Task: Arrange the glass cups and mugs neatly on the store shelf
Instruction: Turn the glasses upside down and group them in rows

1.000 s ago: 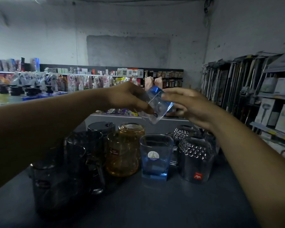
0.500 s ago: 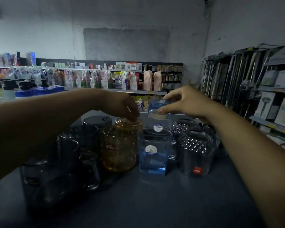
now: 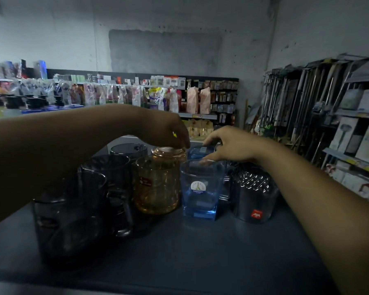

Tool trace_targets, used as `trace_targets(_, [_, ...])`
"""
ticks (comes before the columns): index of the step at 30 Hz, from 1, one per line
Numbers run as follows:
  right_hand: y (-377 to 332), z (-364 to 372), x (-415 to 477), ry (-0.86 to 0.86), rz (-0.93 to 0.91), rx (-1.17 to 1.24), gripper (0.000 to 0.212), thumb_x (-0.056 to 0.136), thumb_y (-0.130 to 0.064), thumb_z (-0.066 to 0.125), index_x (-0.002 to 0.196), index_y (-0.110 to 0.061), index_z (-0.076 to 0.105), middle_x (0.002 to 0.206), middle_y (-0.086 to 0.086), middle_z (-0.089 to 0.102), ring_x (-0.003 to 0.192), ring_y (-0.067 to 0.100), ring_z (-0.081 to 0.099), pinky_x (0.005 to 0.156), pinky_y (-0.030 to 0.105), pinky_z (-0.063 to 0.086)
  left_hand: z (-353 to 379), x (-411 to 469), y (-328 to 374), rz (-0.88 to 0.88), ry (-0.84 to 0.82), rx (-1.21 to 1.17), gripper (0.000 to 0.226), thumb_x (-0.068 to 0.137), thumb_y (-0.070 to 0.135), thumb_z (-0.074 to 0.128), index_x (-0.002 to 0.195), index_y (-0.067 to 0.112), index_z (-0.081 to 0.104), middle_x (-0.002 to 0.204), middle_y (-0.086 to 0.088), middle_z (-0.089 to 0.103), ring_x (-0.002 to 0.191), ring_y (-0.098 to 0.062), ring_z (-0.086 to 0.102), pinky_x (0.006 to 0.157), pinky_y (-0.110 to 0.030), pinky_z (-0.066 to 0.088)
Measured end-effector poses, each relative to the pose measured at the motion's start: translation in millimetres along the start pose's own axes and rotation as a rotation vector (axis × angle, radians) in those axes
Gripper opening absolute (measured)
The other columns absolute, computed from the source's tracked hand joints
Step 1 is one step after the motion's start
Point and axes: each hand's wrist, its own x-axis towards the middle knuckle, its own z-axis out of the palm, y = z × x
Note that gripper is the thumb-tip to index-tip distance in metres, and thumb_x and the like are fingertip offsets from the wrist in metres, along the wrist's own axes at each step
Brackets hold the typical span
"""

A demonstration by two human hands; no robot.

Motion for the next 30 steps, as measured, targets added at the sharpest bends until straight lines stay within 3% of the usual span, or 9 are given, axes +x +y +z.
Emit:
trace_targets(3, [1.0,-0.2,-0.4,-0.025,0.003,-0.007,0.059,0.078,-0.043,0.084,0.127,-0.015,0.068,0.123,-0.003,0.067,0.103,0.010,0.061,0.072,0.014,0.042,-6.5,-11.0,18.7,0.029,0.018,-0.024,0.031,0.103,0.021,0.054,0.130,0.019,0.068,0.129,0.007,0.067,0.094,0.010,0.058,0.077,-0.005,0.041])
trace_targets(6, [-0.3,-0.5,-3.5,-0.024,0.003,-0.018,0.057,0.076,-0.047,0.084,0.124,-0.018,0.070,0.119,-0.006,0.067,0.102,0.010,0.062,0.073,0.017,0.044,-11.5,-26.2,42.4,0.063,0.038,-0.099,0.038,0.100,0.038,0.054,0.130,0.020,0.068,0.127,0.007,0.069,0.107,-0.003,0.065,0.091,-0.022,0.051])
trace_targets(10, [-2.9,-6.8,-11.3,0.006,0.007,0.002,0.050,0.079,-0.043,0.081,0.119,-0.016,0.072,0.114,-0.002,0.071,0.102,0.014,0.066,0.091,0.037,0.054,-8.3,-36.6,65.6,0.016,-0.088,-0.140,0.069,0.080,0.068,0.057,0.138,0.031,0.060,0.134,0.016,0.061,0.116,-0.003,0.059,0.098,-0.031,0.050])
trace_targets(13, [-10.0,-18.9,-27.0,0.080,0.017,0.022,0.047,0.084,-0.036,0.079,0.124,-0.014,0.069,0.116,0.000,0.071,0.104,0.015,0.066,0.100,0.043,0.053,-0.1,-29.6,71.5,-0.047,-0.149,-0.086,0.080,0.077,0.060,0.074,0.146,0.032,0.048,0.134,0.017,0.053,0.119,-0.008,0.056,0.088,-0.024,0.045])
trace_targets(17, [-33.0,-33.3,-54.0,0.100,0.003,-0.041,0.044,0.084,-0.032,0.081,0.119,-0.007,0.069,0.113,0.007,0.072,0.104,0.024,0.068,0.097,0.047,0.054,3.9,-19.9,71.0,-0.070,-0.172,-0.090,0.086,0.077,0.052,0.080,0.150,0.029,0.043,0.127,0.017,0.058,0.115,-0.008,0.057,0.080,-0.017,0.043])
trace_targets(22, [-50.3,-34.8,-90.8,0.221,-0.039,0.039,0.043,0.083,-0.030,0.082,0.121,-0.017,0.068,0.108,-0.005,0.071,0.098,0.009,0.067,0.092,0.030,0.056,-1.1,-23.7,74.1,-0.083,-0.122,-0.118,0.082,0.075,0.048,0.083,0.146,0.026,0.048,0.113,0.020,0.062,0.097,0.003,0.057,0.070,-0.014,0.041])
trace_targets(26, [-47.0,-19.5,-110.3,0.354,-0.049,0.117,0.036,0.085,-0.034,0.079,0.117,-0.019,0.071,0.106,-0.007,0.072,0.095,0.005,0.068,0.089,0.026,0.056,-16.6,-38.5,78.7,-0.069,-0.015,-0.142,0.088,0.076,0.046,0.080,0.152,0.028,0.040,0.122,0.009,0.061,0.107,-0.009,0.059,0.079,-0.023,0.047])
trace_targets(30, [-47.9,-9.4,-118.3,0.400,-0.043,0.328,0.040,0.088,-0.040,0.074,0.124,-0.024,0.067,0.114,-0.014,0.068,0.098,-0.006,0.066,0.084,0.008,0.052,-27.6,-67.5,77.2,-0.126,0.201,-0.336,0.076,0.066,0.058,0.081,0.135,0.037,0.057,0.114,0.007,0.065,0.103,-0.017,0.064,0.080,-0.036,0.054])
